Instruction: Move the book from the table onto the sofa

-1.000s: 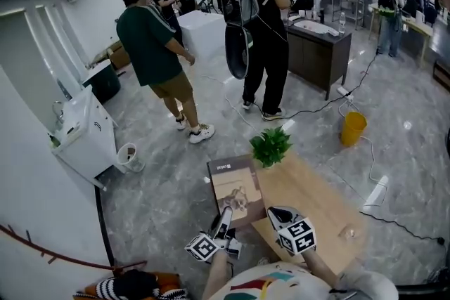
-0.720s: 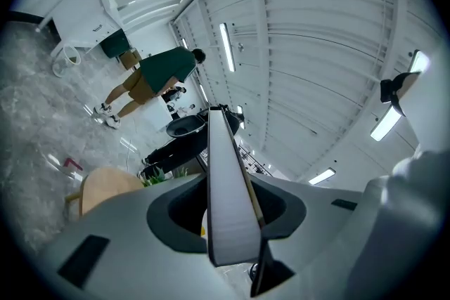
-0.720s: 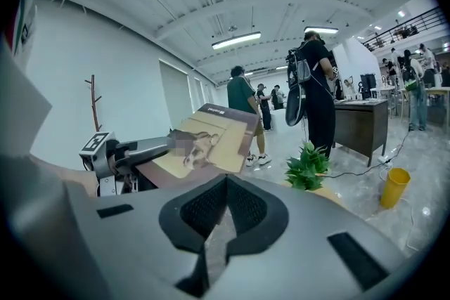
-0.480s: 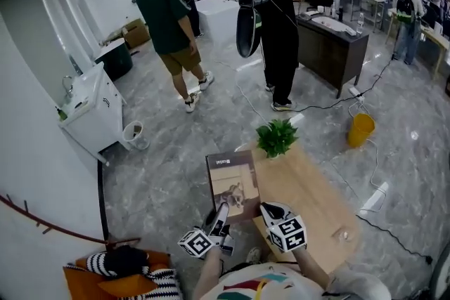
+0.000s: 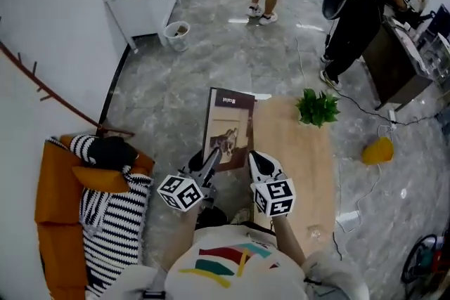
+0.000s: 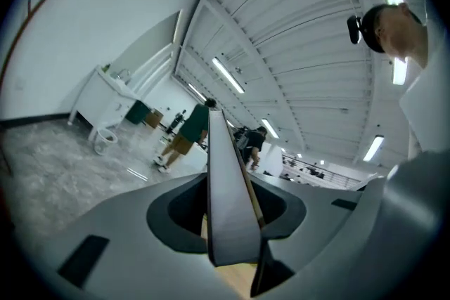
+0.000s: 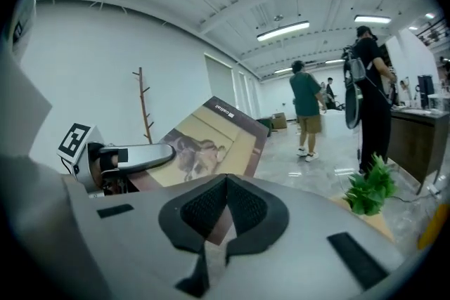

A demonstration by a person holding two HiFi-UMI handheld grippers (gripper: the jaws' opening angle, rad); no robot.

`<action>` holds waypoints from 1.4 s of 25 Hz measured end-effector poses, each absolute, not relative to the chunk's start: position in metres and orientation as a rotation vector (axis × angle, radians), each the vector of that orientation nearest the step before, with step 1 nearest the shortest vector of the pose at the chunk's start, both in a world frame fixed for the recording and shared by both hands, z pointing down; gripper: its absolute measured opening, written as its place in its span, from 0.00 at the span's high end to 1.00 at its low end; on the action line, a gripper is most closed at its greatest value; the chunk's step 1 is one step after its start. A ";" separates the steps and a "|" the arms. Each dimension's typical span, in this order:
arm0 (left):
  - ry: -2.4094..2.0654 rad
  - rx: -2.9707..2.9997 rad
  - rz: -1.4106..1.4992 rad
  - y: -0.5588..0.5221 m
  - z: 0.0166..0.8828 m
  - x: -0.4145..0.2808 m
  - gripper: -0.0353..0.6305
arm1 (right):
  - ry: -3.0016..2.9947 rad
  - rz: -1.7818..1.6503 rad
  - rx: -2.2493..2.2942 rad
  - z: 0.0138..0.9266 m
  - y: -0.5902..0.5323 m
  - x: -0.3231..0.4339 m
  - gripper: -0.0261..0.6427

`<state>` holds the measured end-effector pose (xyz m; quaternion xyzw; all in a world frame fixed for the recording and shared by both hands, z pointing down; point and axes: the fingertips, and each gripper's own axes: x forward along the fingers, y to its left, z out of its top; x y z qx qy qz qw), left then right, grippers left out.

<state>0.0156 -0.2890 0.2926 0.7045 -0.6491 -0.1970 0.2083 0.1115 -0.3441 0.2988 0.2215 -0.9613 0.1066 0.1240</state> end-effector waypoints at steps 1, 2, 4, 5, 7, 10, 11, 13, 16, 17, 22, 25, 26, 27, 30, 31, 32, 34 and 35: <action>-1.896 1.926 -0.521 -0.279 0.291 -0.002 0.72 | -2.811 0.272 0.579 0.296 -0.336 0.091 0.94; -1.983 1.888 -0.493 -0.268 0.288 -0.019 0.72 | -2.818 0.231 0.503 0.293 -0.326 0.070 0.94; -2.141 1.800 -0.467 -0.243 0.282 -0.055 0.72 | -2.830 0.158 0.324 0.288 -0.304 0.023 0.94; -2.217 1.746 -0.472 -0.227 0.278 -0.073 0.72 | -2.836 0.131 0.221 0.286 -0.289 -0.002 0.94; -2.354 1.631 -0.482 -0.192 0.275 -0.103 0.72 | -2.843 0.089 0.031 0.284 -0.256 -0.042 0.94; -2.488 1.524 -0.429 -0.143 0.272 -0.135 0.72 | -2.839 0.045 -0.131 0.284 -0.208 -0.081 0.94; -2.521 1.488 -0.420 -0.125 0.270 -0.143 0.72 | -2.836 0.038 -0.179 0.283 -0.191 -0.092 0.94; -2.580 1.387 -0.469 -0.080 0.271 -0.159 0.72 | -2.818 0.024 -0.315 0.283 -0.150 -0.115 0.94; -2.692 1.117 -0.613 0.002 0.283 -0.180 0.72 | -2.736 -0.020 -0.602 0.289 -0.078 -0.143 0.94; -2.731 1.013 -0.639 0.028 0.289 -0.184 0.72 | -2.701 -0.044 -0.689 0.293 -0.055 -0.148 0.94; -2.832 0.613 -0.702 0.137 0.318 -0.188 0.72 | -2.551 -0.121 -0.992 0.316 0.038 -0.166 0.94; -2.867 0.390 -0.709 0.201 0.335 -0.193 0.72 | -2.469 -0.133 -1.156 0.327 0.094 -0.184 0.94; -2.872 0.327 -0.727 0.220 0.340 -0.196 0.72 | -2.440 -0.139 -1.203 0.333 0.111 -0.190 0.94; -2.872 0.273 -0.758 0.238 0.346 -0.200 0.72 | -2.409 -0.143 -1.242 0.339 0.126 -0.197 0.94; -2.840 0.152 -0.873 0.278 0.365 -0.218 0.72 | -2.322 -0.150 -1.301 0.359 0.159 -0.222 0.94; -2.831 0.122 -0.885 0.289 0.369 -0.227 0.72 | -2.297 -0.154 -1.311 0.364 0.166 -0.232 0.94; -2.828 0.096 -0.887 0.301 0.371 -0.236 0.72 | -2.275 -0.156 -1.320 0.369 0.174 -0.243 0.94; -2.835 0.049 -0.901 0.330 0.372 -0.255 0.72 | -2.236 -0.145 -1.339 0.378 0.194 -0.266 0.94; -2.839 0.027 -0.921 0.346 0.371 -0.265 0.72 | -2.219 -0.136 -1.348 0.382 0.205 -0.276 0.94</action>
